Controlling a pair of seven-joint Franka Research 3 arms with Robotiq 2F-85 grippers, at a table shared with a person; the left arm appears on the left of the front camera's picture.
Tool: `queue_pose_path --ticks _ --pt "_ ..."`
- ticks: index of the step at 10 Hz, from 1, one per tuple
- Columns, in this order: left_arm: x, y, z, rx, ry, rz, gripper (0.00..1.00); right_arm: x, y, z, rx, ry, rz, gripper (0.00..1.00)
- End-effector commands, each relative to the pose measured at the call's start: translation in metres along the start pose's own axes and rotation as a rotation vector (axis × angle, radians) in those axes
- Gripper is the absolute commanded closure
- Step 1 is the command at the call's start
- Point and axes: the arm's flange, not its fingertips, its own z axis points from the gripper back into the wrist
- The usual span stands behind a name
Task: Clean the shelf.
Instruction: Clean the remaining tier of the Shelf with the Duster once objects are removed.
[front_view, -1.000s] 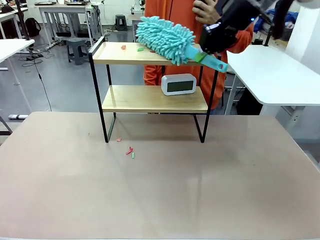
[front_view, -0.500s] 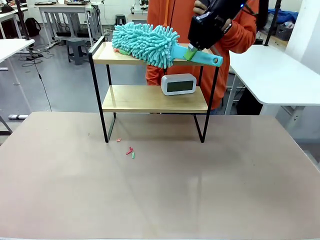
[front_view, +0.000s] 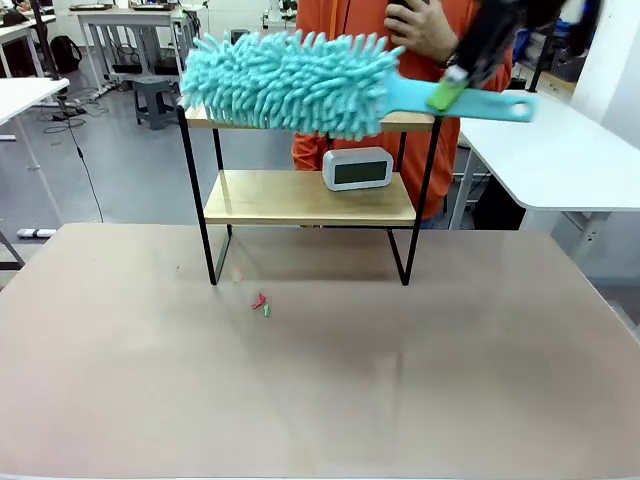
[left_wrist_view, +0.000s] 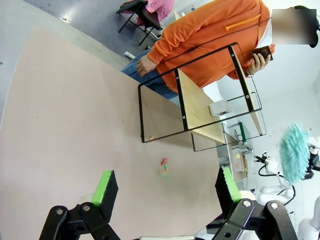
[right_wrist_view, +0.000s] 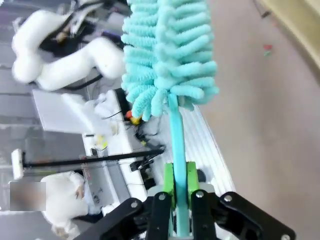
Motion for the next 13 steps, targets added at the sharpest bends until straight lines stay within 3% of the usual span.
queue_pose_path --ticks 1,3,5,6,7,9,11,12,13 --pt "0.000 0.000 -0.002 -0.020 -0.015 -0.019 0.00 -0.034 0.004 0.005 0.051 -0.071 0.029 1.00" --pt "0.000 0.000 -0.002 -0.020 -0.015 -0.019 0.00 -0.046 -0.003 0.007 0.076 -0.135 0.028 1.00" --pt "0.000 0.000 -0.002 -0.020 -0.015 -0.019 0.00 -0.088 -0.007 0.012 0.118 -0.334 0.019 1.00" --pt "0.000 0.000 -0.002 -0.020 -0.015 -0.019 0.00 -0.127 -0.012 0.023 0.110 -0.510 -0.024 1.00" --pt "0.000 0.000 -0.002 -0.020 -0.015 -0.019 0.00 -0.180 -0.030 0.041 0.053 -0.707 -0.154 1.00" --pt "0.000 0.000 -0.002 -0.020 -0.015 -0.019 0.00 -0.270 -0.069 0.061 0.122 -0.898 -0.325 1.00" --pt "0.000 0.000 -0.002 -0.020 -0.015 -0.019 0.00 -0.328 -0.115 0.045 0.233 -0.899 -0.523 1.00" --pt "0.000 0.000 -0.002 -0.020 -0.015 -0.019 0.00 -0.341 -0.131 0.032 0.223 -0.887 -0.631 1.00" --pt "0.000 0.000 -0.002 -0.020 -0.015 -0.019 0.00 -0.345 -0.146 0.013 0.233 -0.777 -0.757 1.00"
